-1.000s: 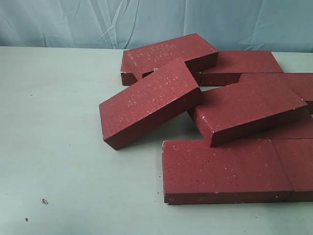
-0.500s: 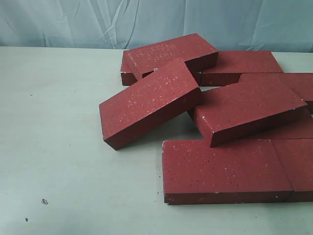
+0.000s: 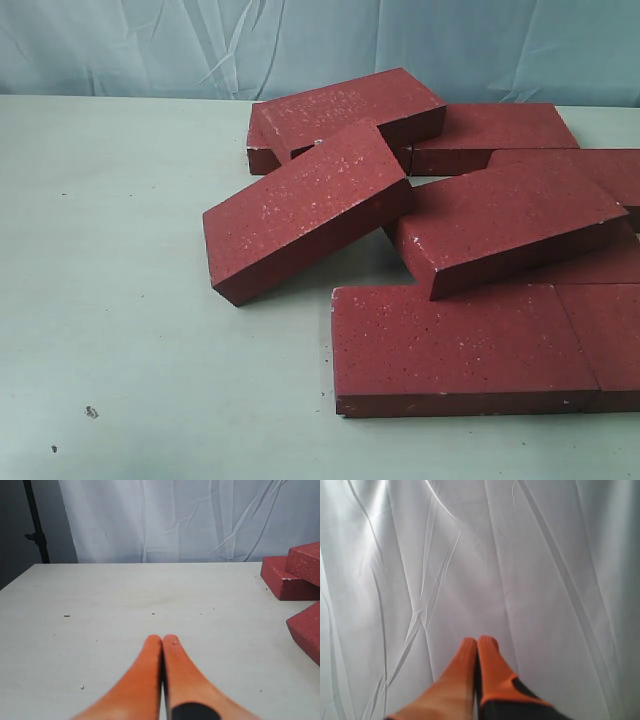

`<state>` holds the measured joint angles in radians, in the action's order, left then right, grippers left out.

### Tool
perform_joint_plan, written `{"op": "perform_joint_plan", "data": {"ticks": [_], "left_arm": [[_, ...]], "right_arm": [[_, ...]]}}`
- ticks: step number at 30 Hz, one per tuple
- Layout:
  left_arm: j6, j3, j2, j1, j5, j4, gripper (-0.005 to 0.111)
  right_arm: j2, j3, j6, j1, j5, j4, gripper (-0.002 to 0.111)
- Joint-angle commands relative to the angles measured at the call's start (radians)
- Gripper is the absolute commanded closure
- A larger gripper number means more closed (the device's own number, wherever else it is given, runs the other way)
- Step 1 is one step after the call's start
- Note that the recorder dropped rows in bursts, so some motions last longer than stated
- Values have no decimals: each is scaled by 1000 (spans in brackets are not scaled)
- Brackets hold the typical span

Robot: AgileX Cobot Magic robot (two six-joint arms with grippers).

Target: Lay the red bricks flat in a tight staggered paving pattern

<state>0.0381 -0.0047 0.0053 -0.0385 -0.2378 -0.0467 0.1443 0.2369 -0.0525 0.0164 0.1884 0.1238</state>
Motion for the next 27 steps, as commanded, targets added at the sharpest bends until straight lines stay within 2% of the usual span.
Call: {"op": "perform_joint_plan", "data": {"ticks": [1,7,11,27], "left_arm": [[-6,5,-5,-3,-1,6,107],[-6,5,-5,-3,-1,6,107],[-6,5,-5,-3,-1,6,107],[-6,5,-5,-3,-1,6,107]], "right_arm": [[117,114,3,-5,-80,-10,109],[295,289,3,-5,-265,-10,109],[395,374,3,-5,-317,-10,109],[604,386,3,-5,-285,6,109]]}}
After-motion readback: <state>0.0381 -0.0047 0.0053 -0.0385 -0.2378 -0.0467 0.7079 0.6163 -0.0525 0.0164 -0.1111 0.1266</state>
